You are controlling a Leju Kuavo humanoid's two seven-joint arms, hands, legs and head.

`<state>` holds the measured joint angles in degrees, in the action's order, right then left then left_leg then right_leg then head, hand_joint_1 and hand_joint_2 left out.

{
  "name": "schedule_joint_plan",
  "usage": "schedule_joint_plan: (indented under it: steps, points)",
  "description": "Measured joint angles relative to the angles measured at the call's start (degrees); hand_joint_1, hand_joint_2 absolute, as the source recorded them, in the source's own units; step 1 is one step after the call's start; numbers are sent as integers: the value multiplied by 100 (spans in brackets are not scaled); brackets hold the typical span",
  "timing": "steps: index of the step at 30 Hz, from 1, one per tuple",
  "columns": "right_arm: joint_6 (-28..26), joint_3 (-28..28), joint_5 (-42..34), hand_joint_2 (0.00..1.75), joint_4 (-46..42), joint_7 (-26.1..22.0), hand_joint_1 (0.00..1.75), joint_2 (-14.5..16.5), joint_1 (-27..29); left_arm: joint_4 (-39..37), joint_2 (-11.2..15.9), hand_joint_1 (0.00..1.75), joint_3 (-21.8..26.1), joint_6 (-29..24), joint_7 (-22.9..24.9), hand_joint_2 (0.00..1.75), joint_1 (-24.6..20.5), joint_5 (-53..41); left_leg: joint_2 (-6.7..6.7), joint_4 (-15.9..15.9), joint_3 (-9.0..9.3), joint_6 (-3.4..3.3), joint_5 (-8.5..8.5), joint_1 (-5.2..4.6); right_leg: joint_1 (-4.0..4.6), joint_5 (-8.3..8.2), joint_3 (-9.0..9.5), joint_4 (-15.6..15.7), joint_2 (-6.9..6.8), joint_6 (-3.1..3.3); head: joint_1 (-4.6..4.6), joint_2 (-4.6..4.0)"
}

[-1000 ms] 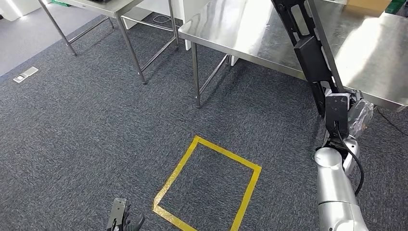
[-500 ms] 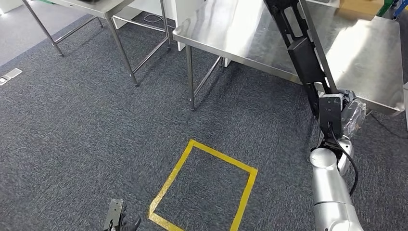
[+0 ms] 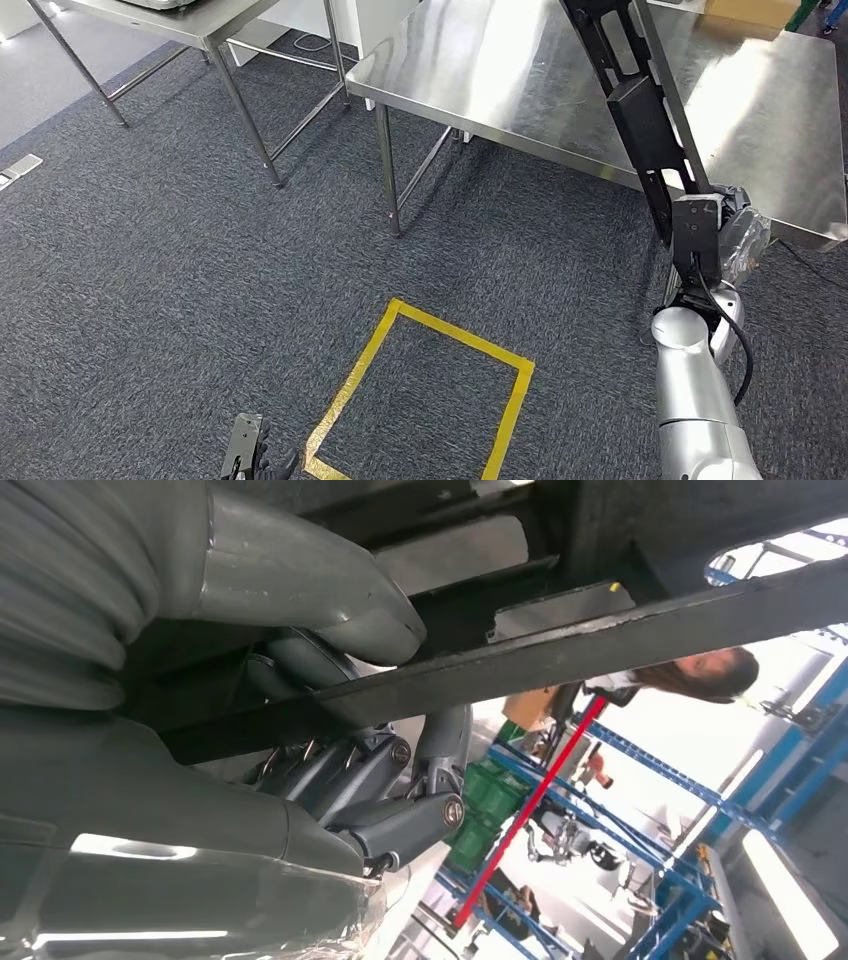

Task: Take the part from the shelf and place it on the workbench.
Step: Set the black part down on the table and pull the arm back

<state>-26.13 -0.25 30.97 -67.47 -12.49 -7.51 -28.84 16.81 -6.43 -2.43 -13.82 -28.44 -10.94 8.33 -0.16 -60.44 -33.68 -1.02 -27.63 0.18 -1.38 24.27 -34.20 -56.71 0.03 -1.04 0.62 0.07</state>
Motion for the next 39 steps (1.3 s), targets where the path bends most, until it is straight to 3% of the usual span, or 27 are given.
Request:
schedule_joint_plan:
  steps: [3,4,5,6,8,9,11,14,16,19,20,21,23,24,25,26,28,30,31,33,35,36,37,39]
  points:
    - [10,1,9,175,17,-3,175,13,-59,1,-1,0,0,-3,-3,175,8,12,1,-1011,-687,73,-305,23,8,104,117,5,11,93,44,0]
    - [14,1,12,175,32,-4,175,19,-68,0,-1,0,0,-4,-3,175,15,15,1,-1210,-887,78,-363,27,21,144,159,5,18,103,50,0]
    - [16,1,15,175,52,-7,175,23,-76,-1,-2,0,1,-6,-3,175,19,21,0,-1225,-997,66,-310,28,36,187,209,5,27,104,55,0]
    - [18,2,18,175,72,-12,175,27,-85,0,-2,0,2,-7,-4,175,22,30,0,-1044,-998,34,-138,21,51,232,266,6,36,103,60,0]
    - [19,3,21,175,107,-27,175,36,-119,0,6,0,8,-8,-8,175,22,47,-5,-302,-754,-87,395,-21,74,323,388,13,50,93,61,0]
    - [19,4,22,175,121,-37,175,41,-145,1,13,0,13,-8,-9,175,19,50,-1,31,-619,-146,555,-51,81,361,432,24,58,77,59,0]
    - [19,4,23,175,145,-54,175,46,-194,6,20,0,20,-8,-14,175,14,51,5,364,-450,-227,630,-108,83,407,481,43,70,16,57,0]
    - [18,8,35,175,181,-79,175,52,-226,13,8,0,22,-8,-22,175,11,51,17,487,-270,-289,592,-94,78,415,493,-58,60,-82,55,0]
    - [15,12,38,175,209,-106,175,48,-265,15,3,0,22,-9,-28,175,-4,50,12,542,-143,-325,574,-70,65,500,236,-509,45,-101,40,0]
    - [8,16,15,175,268,-143,175,30,-284,15,-13,0,22,-4,-30,175,-1,49,-11,548,-43,-338,467,-71,50,813,-463,-1494,39,-109,27,0]
    - [7,16,4,175,292,-156,175,25,-275,15,-20,0,22,-2,-29,175,5,48,-20,545,3,-328,422,-66,37,839,-596,-1567,39,-144,25,0]
    - [6,16,-3,175,313,-170,175,18,-270,15,-27,0,22,0,-28,175,8,48,-28,539,56,-311,374,-59,17,753,-623,-1429,36,-204,22,0]
    - [4,17,-15,175,345,-192,175,3,-273,15,-31,0,22,3,-28,175,8,45,-36,507,172,-252,252,-42,-32,268,-427,-664,-3,-366,14,0]
    - [2,18,-22,175,363,-202,175,-7,-276,15,-30,0,23,4,-27,175,7,43,-37,482,216,-213,189,-41,-36,57,-321,-305,-39,-387,6,0]
    - [-1,21,-29,175,379,-208,175,-12,-281,15,-30,0,23,4,-25,175,4,38,-33,463,236,-172,133,-42,-26,-94,-233,-64,-63,-354,-4,0]
    - [-5,22,-39,175,396,-212,175,-17,-280,15,-30,0,24,5,-23,175,1,32,-25,447,249,-132,93,-48,-8,-156,-201,27,-77,-279,-11,0]
    - [-15,24,-52,175,414,-216,175,-26,-285,17,-31,0,25,6,-19,175,-9,20,-7,426,265,-75,45,-46,8,-132,-149,25,-43,-117,-5,0]
    - [-25,22,-62,175,424,-237,175,-33,-308,23,-31,0,26,7,-16,175,-21,16,0,196,160,-25,11,-33,-17,-97,-65,30,-19,-31,18,0]
    - [-31,22,-70,175,430,-254,175,-32,-330,25,-29,0,27,7,-14,175,-30,16,1,-72,0,6,-35,-21,-28,-68,-15,33,-10,11,36,0]
    - [-35,28,-82,175,454,-284,175,-28,-367,25,-29,0,30,7,-8,175,-40,30,2,-800,-499,61,-245,0,-13,14,72,35,2,70,69,0]
    - [-36,39,-88,175,493,-296,175,-21,-381,23,-28,0,34,7,-4,175,-38,50,2,-1232,-929,73,-413,7,10,108,174,36,20,82,85,0]
    - [-36,45,-90,175,515,-299,175,-14,-387,23,-26,0,37,7,-4,175,-38,60,1,-1179,-1011,53,-350,2,24,158,238,37,30,83,91,0]
    - [-36,51,-91,175,538,-301,175,-8,-402,23,-22,0,40,7,-4,175,-39,65,0,-926,-980,13,-154,-7,39,209,305,38,39,83,95,0]
    - [-37,65,-93,175,581,-308,175,9,-457,24,-2,0,50,7,-4,175,-41,73,-11,-147,-741,-120,428,-59,71,315,439,43,54,68,100,0]
